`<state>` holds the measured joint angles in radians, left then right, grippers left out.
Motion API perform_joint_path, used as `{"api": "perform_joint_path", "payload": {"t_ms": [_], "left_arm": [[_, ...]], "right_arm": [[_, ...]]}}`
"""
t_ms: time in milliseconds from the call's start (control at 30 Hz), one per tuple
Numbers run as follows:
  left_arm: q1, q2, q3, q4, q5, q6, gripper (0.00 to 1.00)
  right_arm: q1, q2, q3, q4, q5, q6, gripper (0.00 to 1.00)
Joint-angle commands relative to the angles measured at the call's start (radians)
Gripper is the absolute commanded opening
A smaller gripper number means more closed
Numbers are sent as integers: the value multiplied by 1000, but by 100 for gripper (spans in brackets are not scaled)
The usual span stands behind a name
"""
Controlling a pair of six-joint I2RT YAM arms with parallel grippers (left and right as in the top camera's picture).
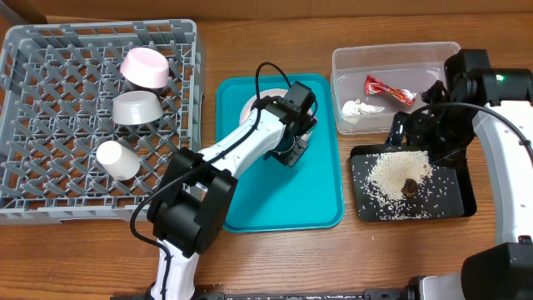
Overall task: Sort waste into correct bins and load items into the dishwasher
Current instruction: 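Reach the left gripper to the large white plate and grasp its rim, then lift the large plate and stand it upright in the rack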
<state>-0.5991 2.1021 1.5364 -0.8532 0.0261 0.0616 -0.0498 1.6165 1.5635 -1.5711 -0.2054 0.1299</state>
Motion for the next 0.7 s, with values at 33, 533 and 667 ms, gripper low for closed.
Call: {"api": "perform_joint_path", "payload": {"t_ms": [33,533,667], "left_arm": [[-6,3,3,-2,8,-17,7],[31,-165,280,-197,8,-200,4],[111,-271,328,-205,38,-257,4]], "right_arm": [[3,-29,9,1,3,0,100],[3,-29,9,-4,3,0,100],[3,-29,9,-5,3,0,100]]}}
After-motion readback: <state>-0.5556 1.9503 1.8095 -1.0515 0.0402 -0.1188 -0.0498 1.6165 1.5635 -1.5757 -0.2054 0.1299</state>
